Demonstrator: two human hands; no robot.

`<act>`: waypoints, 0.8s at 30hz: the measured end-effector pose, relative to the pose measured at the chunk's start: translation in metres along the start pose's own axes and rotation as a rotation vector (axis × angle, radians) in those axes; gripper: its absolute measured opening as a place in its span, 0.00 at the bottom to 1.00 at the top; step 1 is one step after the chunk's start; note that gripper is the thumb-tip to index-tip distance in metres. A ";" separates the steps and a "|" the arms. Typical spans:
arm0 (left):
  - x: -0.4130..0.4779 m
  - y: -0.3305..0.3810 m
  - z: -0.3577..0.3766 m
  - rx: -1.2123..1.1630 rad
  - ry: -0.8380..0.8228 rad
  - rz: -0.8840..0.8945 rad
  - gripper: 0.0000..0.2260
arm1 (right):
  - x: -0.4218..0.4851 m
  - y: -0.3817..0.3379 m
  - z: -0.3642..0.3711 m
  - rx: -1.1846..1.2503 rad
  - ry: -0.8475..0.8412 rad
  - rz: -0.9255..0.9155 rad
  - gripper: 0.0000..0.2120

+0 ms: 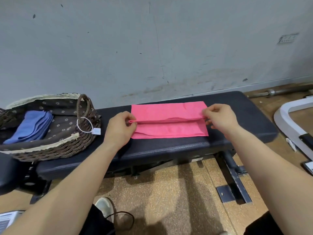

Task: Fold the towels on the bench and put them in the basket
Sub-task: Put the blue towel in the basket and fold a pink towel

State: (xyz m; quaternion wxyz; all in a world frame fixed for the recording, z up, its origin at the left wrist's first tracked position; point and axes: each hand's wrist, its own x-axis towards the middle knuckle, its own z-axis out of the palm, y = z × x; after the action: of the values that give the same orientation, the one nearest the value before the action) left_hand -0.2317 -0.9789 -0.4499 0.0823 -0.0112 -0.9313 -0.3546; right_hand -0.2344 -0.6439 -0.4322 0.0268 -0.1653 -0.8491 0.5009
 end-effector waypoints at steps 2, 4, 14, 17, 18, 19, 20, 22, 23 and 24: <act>-0.007 -0.002 0.001 0.056 -0.009 0.062 0.05 | -0.001 0.004 0.001 -0.113 0.005 -0.043 0.03; -0.009 0.000 0.000 0.110 -0.022 0.101 0.06 | -0.003 0.009 0.003 -0.187 -0.010 -0.051 0.05; -0.021 0.003 -0.005 0.261 -0.057 0.172 0.06 | -0.017 0.014 -0.010 -0.262 -0.054 -0.109 0.05; -0.022 -0.002 0.000 0.344 -0.127 0.163 0.05 | -0.022 0.018 -0.012 -0.283 -0.079 -0.131 0.04; -0.022 -0.002 0.001 0.364 -0.148 0.157 0.05 | -0.023 0.018 -0.011 -0.303 -0.095 -0.143 0.03; -0.021 -0.002 0.001 0.379 -0.162 0.154 0.05 | -0.025 0.018 -0.010 -0.322 -0.111 -0.151 0.03; -0.020 -0.002 0.000 0.392 -0.168 0.154 0.05 | -0.025 0.018 -0.009 -0.335 -0.123 -0.158 0.03; -0.018 -0.003 -0.003 0.420 -0.184 0.168 0.06 | -0.026 0.018 -0.009 -0.356 -0.138 -0.162 0.03; -0.017 -0.003 -0.005 0.434 -0.201 0.176 0.06 | -0.025 0.019 -0.009 -0.376 -0.152 -0.158 0.03; -0.017 -0.003 -0.006 0.452 -0.222 0.178 0.06 | -0.025 0.019 -0.008 -0.413 -0.175 -0.157 0.04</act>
State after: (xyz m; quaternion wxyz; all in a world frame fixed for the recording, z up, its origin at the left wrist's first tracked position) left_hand -0.2143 -0.9848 -0.4501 0.0109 -0.1134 -0.9855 -0.1256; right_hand -0.2043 -0.6363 -0.4417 -0.0425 -0.0566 -0.9430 0.3253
